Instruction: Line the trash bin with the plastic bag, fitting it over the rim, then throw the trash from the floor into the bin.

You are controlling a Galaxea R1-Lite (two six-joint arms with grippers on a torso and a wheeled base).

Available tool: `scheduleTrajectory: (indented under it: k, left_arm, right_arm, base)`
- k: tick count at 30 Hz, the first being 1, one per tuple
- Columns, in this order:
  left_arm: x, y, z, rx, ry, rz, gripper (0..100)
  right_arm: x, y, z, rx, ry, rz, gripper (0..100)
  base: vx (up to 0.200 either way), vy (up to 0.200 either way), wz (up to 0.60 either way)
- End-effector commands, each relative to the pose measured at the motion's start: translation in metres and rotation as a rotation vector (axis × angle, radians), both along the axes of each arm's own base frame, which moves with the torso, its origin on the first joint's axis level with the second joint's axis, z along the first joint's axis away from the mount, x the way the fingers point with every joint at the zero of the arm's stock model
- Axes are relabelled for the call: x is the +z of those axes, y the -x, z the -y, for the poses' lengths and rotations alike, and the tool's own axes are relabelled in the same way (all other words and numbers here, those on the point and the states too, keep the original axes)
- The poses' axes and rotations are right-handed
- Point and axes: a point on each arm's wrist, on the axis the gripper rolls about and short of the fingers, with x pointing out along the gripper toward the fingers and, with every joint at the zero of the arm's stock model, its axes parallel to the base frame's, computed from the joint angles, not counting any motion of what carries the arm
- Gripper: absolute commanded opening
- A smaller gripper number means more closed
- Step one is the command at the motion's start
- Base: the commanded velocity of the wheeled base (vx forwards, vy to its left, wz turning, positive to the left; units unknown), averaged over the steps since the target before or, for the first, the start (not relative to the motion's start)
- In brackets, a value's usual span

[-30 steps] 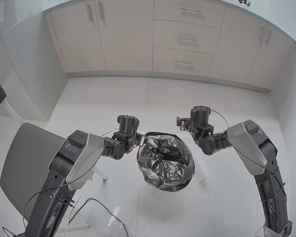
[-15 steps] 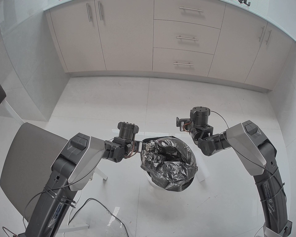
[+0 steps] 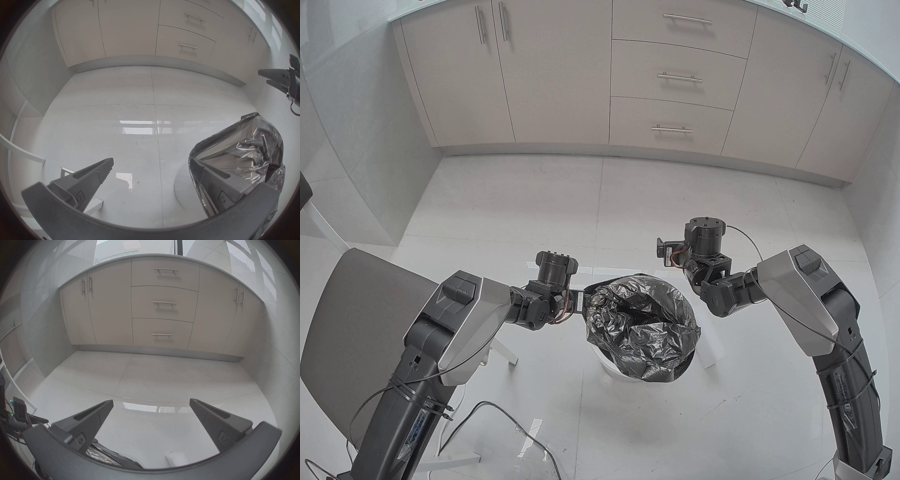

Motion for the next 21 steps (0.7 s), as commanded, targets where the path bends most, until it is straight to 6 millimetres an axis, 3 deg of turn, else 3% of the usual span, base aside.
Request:
scheduleTrajectory:
  k: [1,13,21]
  left_arm:
    - [0.015,0.002,0.001,-0.001,-0.004,-0.013,100]
    - [0.046,0.021,0.024,0.010,-0.077,-0.029,100]
    - [0.055,0.026,0.023,0.009,-0.102,-0.070,100]
  right_arm:
    - [-0.001,0.000,0.000,0.000,0.000,-0.001,100]
    - [-0.001,0.000,0.000,-0.001,0.000,-0.001,100]
    - [-0.001,0.000,0.000,-0.001,0.002,-0.001,100]
  base:
    - [0.000,0.000,0.00]
    - [0.000,0.000,0.00]
    - [0.000,0.000,0.00]
